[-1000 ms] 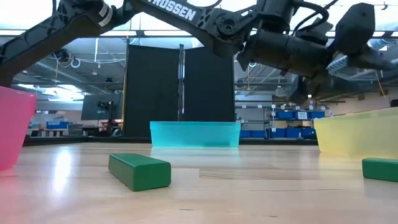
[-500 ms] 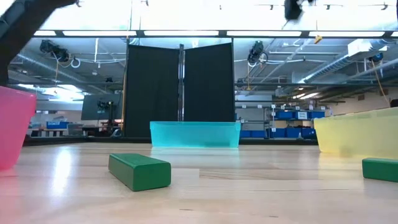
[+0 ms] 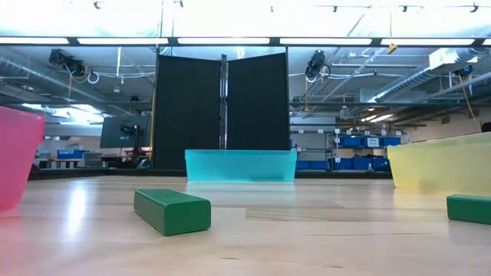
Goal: Sort blocks
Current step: Put the pink block into the red bin, then put the green block into the blue bin
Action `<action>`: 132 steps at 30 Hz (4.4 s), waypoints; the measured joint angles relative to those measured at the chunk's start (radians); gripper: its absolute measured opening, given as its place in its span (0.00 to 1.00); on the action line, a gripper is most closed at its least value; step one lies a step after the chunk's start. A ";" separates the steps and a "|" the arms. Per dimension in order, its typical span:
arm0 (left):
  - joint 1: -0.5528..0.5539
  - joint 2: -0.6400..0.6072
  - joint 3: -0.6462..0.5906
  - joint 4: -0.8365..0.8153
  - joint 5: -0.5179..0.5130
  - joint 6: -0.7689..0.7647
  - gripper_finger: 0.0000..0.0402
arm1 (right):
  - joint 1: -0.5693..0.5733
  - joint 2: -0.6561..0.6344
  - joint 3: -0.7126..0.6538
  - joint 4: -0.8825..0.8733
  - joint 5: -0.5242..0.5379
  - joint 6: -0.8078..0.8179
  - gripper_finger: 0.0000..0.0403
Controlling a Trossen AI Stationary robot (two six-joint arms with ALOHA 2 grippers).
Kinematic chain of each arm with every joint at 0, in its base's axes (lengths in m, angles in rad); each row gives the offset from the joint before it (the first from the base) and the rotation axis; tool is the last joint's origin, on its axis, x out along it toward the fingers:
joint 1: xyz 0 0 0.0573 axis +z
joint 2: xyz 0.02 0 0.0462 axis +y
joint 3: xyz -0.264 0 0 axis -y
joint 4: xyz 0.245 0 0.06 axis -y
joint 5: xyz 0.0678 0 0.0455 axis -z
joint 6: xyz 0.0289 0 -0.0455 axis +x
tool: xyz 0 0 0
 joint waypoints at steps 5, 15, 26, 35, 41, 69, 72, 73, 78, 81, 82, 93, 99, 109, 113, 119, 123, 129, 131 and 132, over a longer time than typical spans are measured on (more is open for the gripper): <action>-0.100 -0.153 -0.110 0.000 -0.075 -0.001 0.39 | -0.135 0.082 0.000 -0.079 -0.355 0.184 0.66; -0.254 -0.254 -0.153 -0.139 -0.252 -0.007 0.39 | -0.288 0.050 0.002 -0.751 -0.786 0.693 0.66; -0.396 -0.334 -0.153 -0.312 -0.474 -0.063 0.39 | -0.154 0.003 0.229 -1.607 -0.953 1.023 0.65; -0.413 -0.333 -0.153 -0.338 -0.497 -0.053 0.39 | -0.109 0.004 0.153 -1.580 -1.006 1.067 0.68; -0.413 -0.332 -0.153 -0.338 -0.497 -0.056 0.39 | -0.130 0.010 0.082 -1.485 -1.018 1.066 0.69; -0.413 -0.331 -0.153 -0.334 -0.493 -0.057 0.39 | -0.142 0.159 0.077 -1.449 -1.100 1.040 0.30; -0.413 -0.331 -0.153 -0.335 -0.494 -0.057 0.39 | -0.142 0.150 0.076 -1.449 -1.101 1.043 0.29; -0.413 -0.331 -0.153 -0.335 -0.493 -0.057 0.39 | -0.142 0.145 0.076 -1.450 -1.102 1.047 0.29; -0.413 -0.331 -0.153 -0.335 -0.494 -0.066 0.39 | -0.139 0.098 0.082 -1.473 -1.101 1.052 0.29; -0.413 -0.336 -0.153 -0.323 -0.493 -0.079 0.39 | -0.139 0.051 0.121 -1.453 -1.078 1.046 0.29; -0.413 -0.339 -0.153 -0.312 -0.494 -0.079 0.39 | -0.146 0.045 0.135 -1.448 -1.062 1.032 0.29; -0.413 -0.416 -0.152 -0.252 -0.443 -0.077 0.39 | -0.454 0.203 0.205 -0.805 -0.892 0.631 0.29; -0.413 -0.477 -0.152 -0.251 -0.404 -0.078 0.39 | -0.591 0.404 0.402 -0.577 -0.949 0.485 0.29; -0.413 -0.503 -0.152 -0.281 -0.404 -0.079 0.39 | -0.669 0.788 0.941 -0.553 -1.078 0.410 0.29; -0.413 -0.502 -0.152 -0.282 -0.404 -0.087 0.39 | -0.678 0.914 1.142 -0.625 -1.141 0.417 0.29; -0.413 -0.502 -0.152 -0.319 -0.404 -0.114 0.39 | -0.683 0.964 1.266 -0.734 -1.167 0.388 0.60; -0.412 -0.502 -0.152 -0.388 -0.406 -0.154 0.39 | -0.692 0.906 1.224 -0.716 -1.170 0.346 0.83; -0.413 -0.494 -0.152 -0.522 -0.428 -0.247 0.39 | -0.716 0.740 0.962 -0.530 -1.150 0.283 0.82; -0.412 -0.480 -0.152 -0.585 -0.450 -0.282 0.39 | -0.728 0.641 0.786 -0.425 -1.125 0.284 0.77; -0.411 -0.472 -0.152 -0.626 -0.451 -0.297 0.39 | -0.734 0.588 0.687 -0.373 -1.096 0.286 0.75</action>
